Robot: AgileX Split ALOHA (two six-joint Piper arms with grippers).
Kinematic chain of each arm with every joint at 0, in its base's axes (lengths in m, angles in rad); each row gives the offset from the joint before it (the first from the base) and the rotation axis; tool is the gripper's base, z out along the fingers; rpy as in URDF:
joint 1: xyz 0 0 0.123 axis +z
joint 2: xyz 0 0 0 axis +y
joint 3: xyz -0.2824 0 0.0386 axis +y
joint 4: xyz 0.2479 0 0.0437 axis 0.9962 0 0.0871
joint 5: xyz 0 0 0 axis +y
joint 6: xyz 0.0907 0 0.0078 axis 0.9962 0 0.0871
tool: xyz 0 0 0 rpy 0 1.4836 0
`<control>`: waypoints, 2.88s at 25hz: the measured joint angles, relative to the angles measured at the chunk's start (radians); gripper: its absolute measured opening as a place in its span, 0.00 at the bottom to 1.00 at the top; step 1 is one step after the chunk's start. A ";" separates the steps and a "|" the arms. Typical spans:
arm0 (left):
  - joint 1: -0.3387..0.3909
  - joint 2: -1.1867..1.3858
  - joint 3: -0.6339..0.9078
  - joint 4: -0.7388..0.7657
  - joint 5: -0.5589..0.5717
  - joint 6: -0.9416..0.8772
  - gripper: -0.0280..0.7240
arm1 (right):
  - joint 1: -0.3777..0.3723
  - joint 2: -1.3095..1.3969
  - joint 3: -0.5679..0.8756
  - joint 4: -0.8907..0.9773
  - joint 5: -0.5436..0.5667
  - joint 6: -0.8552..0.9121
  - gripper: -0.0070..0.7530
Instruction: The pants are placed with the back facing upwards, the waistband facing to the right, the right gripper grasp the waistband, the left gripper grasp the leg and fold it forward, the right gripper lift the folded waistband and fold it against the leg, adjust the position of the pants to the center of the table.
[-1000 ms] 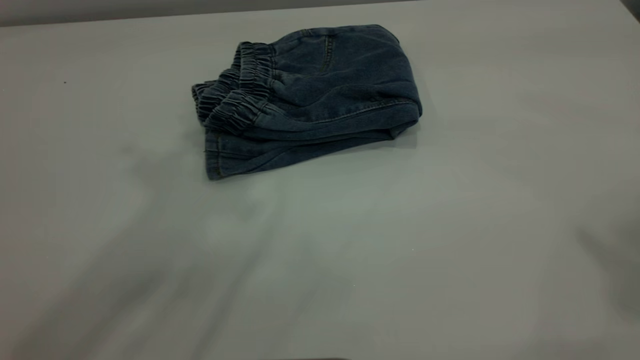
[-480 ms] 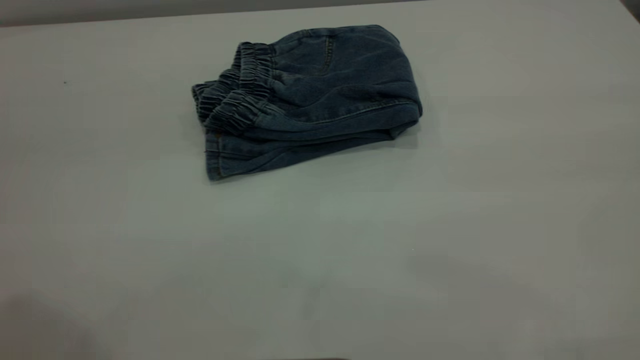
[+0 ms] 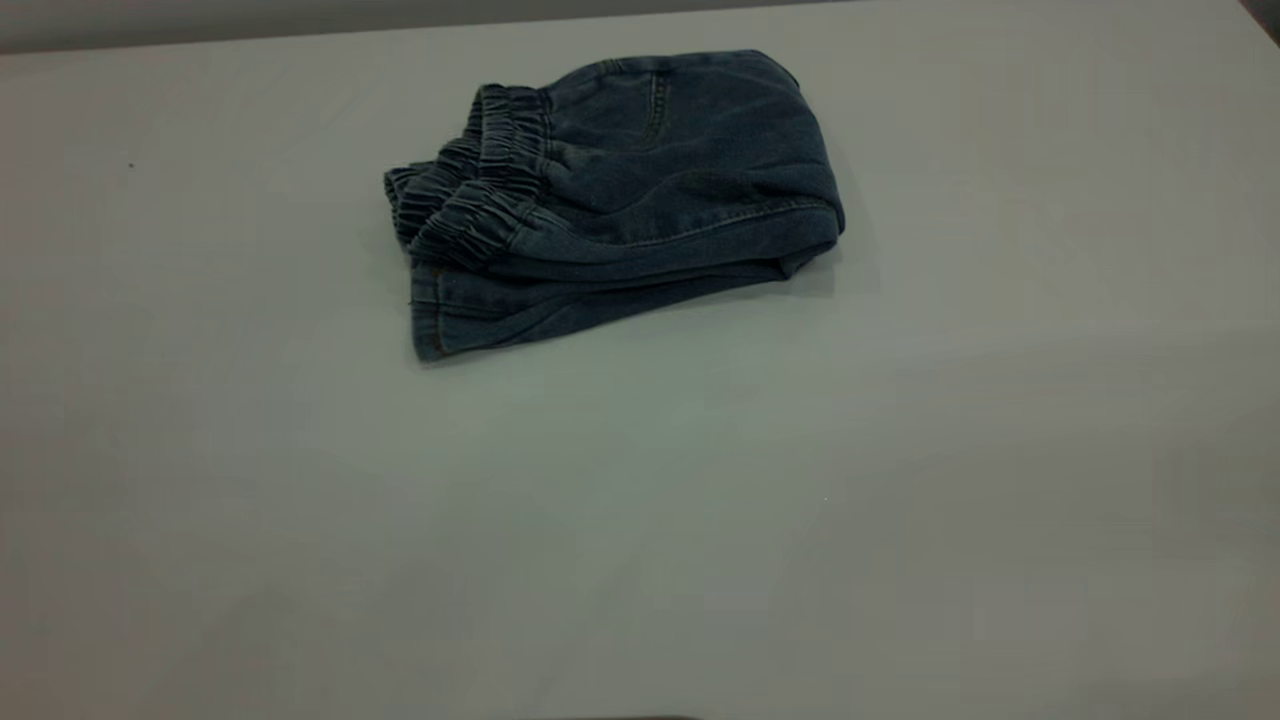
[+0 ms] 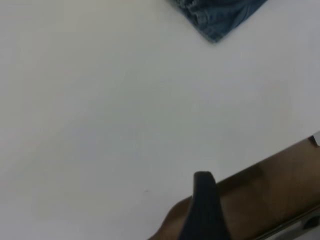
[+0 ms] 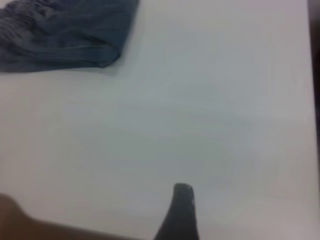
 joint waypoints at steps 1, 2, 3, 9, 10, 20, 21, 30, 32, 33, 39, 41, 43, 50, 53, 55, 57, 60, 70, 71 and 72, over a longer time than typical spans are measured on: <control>0.000 -0.016 0.023 0.000 0.000 0.001 0.72 | 0.000 -0.019 0.023 -0.010 -0.017 0.000 0.76; 0.000 -0.025 0.046 0.000 0.000 0.001 0.72 | 0.000 -0.032 0.042 -0.016 -0.032 0.000 0.76; 0.000 -0.033 0.065 0.000 -0.004 0.001 0.72 | 0.000 -0.045 0.063 -0.018 -0.045 -0.001 0.76; 0.000 -0.039 0.190 0.000 -0.031 0.001 0.72 | 0.000 -0.064 0.108 -0.019 -0.077 -0.002 0.76; 0.000 -0.039 0.208 0.000 -0.042 0.001 0.72 | 0.000 -0.065 0.108 -0.015 -0.077 -0.002 0.76; 0.000 -0.042 0.239 -0.002 -0.060 -0.003 0.72 | 0.000 -0.066 0.118 0.029 -0.088 -0.003 0.76; 0.000 -0.042 0.239 -0.002 -0.060 -0.003 0.72 | 0.000 -0.066 0.121 0.029 -0.093 -0.003 0.76; 0.000 -0.042 0.239 -0.002 -0.060 -0.003 0.72 | 0.000 -0.066 0.126 0.029 -0.098 -0.003 0.76; 0.000 -0.042 0.239 -0.002 -0.060 -0.003 0.72 | 0.000 -0.066 0.126 0.029 -0.098 -0.003 0.76; 0.000 -0.042 0.239 -0.002 -0.060 -0.003 0.72 | 0.000 -0.066 0.126 0.029 -0.098 -0.003 0.76; 0.000 -0.042 0.240 -0.001 -0.061 -0.003 0.72 | 0.000 -0.066 0.126 0.030 -0.098 -0.003 0.76; 0.000 -0.042 0.241 -0.001 -0.062 -0.003 0.72 | 0.000 -0.066 0.126 0.030 -0.098 -0.003 0.76; 0.000 -0.042 0.241 -0.001 -0.062 -0.003 0.72 | 0.000 -0.066 0.126 0.030 -0.098 -0.003 0.76; 0.000 -0.042 0.241 -0.001 -0.062 -0.003 0.72 | 0.000 -0.066 0.126 0.030 -0.098 -0.003 0.76; 0.000 -0.042 0.241 -0.001 -0.062 -0.004 0.72 | 0.000 -0.066 0.126 0.030 -0.098 -0.003 0.76; 0.000 -0.042 0.241 0.000 -0.062 -0.007 0.72 | 0.000 -0.066 0.126 0.030 -0.098 -0.003 0.76; 0.000 -0.042 0.241 0.003 -0.062 -0.011 0.72 | 0.000 -0.066 0.126 0.030 -0.098 -0.003 0.76; 0.000 -0.043 0.241 0.029 -0.062 -0.046 0.72 | 0.000 -0.066 0.126 0.030 -0.098 -0.003 0.76; 0.000 -0.043 0.241 0.132 -0.059 -0.172 0.72 | 0.000 -0.066 0.126 -0.021 -0.099 0.020 0.76; 0.000 -0.043 0.241 0.138 -0.059 -0.179 0.72 | 0.000 -0.066 0.126 -0.027 -0.099 0.027 0.76; 0.000 -0.043 0.241 0.142 -0.059 -0.184 0.72 | 0.000 -0.066 0.126 -0.031 -0.099 0.031 0.76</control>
